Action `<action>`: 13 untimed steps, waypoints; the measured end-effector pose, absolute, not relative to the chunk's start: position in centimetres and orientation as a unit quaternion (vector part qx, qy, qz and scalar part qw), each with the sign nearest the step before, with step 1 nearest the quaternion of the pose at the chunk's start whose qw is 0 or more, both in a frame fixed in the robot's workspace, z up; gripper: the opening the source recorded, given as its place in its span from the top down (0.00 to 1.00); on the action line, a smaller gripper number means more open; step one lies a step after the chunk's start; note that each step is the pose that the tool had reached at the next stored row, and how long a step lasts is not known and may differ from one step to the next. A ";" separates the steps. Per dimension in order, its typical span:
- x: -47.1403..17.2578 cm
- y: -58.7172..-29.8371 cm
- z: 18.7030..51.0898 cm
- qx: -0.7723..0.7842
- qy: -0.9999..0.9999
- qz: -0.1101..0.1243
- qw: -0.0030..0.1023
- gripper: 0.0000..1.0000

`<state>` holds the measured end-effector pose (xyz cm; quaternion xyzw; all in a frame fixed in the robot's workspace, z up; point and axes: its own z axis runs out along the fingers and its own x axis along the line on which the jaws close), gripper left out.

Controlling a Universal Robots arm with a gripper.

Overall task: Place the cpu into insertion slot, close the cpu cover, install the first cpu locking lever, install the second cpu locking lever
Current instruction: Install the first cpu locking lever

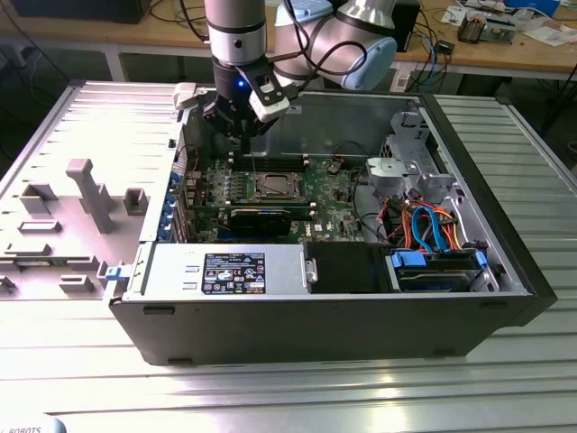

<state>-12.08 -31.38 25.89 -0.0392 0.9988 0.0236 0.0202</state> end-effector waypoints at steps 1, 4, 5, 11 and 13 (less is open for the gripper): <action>-12.0 -31.4 25.9 -0.039 0.999 0.024 0.020 0.89; -11.8 -31.3 25.9 -0.039 0.999 0.024 0.020 0.89; -11.7 -31.3 25.9 -0.039 0.999 0.024 0.020 0.89; -11.6 -31.3 25.9 -0.039 0.999 0.024 0.020 0.89; -11.5 -31.3 25.9 -0.039 0.999 0.024 0.020 0.89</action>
